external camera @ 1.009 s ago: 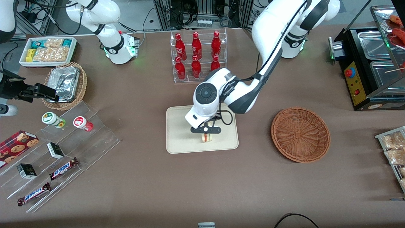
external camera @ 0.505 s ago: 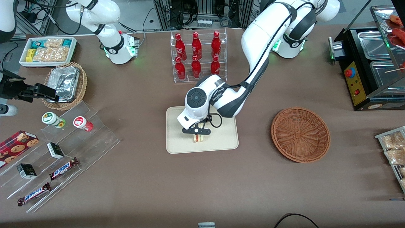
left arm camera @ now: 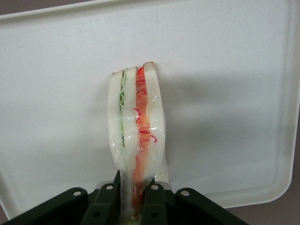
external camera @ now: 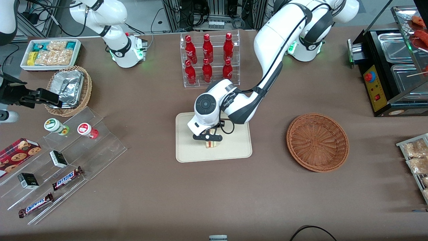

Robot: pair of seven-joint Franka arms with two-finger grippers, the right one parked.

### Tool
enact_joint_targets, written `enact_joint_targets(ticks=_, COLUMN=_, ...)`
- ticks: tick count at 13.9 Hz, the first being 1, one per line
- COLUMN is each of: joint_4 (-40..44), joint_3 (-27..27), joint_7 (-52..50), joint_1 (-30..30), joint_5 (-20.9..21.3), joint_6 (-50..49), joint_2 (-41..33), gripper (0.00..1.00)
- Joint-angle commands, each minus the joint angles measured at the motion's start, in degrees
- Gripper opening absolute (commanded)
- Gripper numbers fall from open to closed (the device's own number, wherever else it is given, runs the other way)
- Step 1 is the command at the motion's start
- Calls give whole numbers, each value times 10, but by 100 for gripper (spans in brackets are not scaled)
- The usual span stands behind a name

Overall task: Place sandwich from basket to tray
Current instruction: 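Lower the sandwich onto the tray and open the left gripper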

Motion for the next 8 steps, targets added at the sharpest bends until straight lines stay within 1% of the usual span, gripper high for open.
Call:
enact_joint_targets(ticks=1, joint_4=16, joint_3=8, joint_7=1, joint_1=-8, joint_5=2, joint_6=-15, joint_2=-1, gripper=99)
enact_joint_targets(ticks=4, joint_4=22, joint_3=11, joint_7=-3, joint_1=-1, joint_5=-2, joint_6=-63, joint_2=-29, gripper=100)
enact_joint_targets(ticks=5, joint_4=20, joint_3=16, joint_7=-3, joint_1=3, joint_5=-3, joint_6=-73, joint_2=-64, gripper=100)
enact_joint_targets(ticks=8, joint_4=17, joint_3=20, joint_7=-16, joint_1=49, joint_5=-8, joint_6=-144, joint_2=-165, gripper=100)
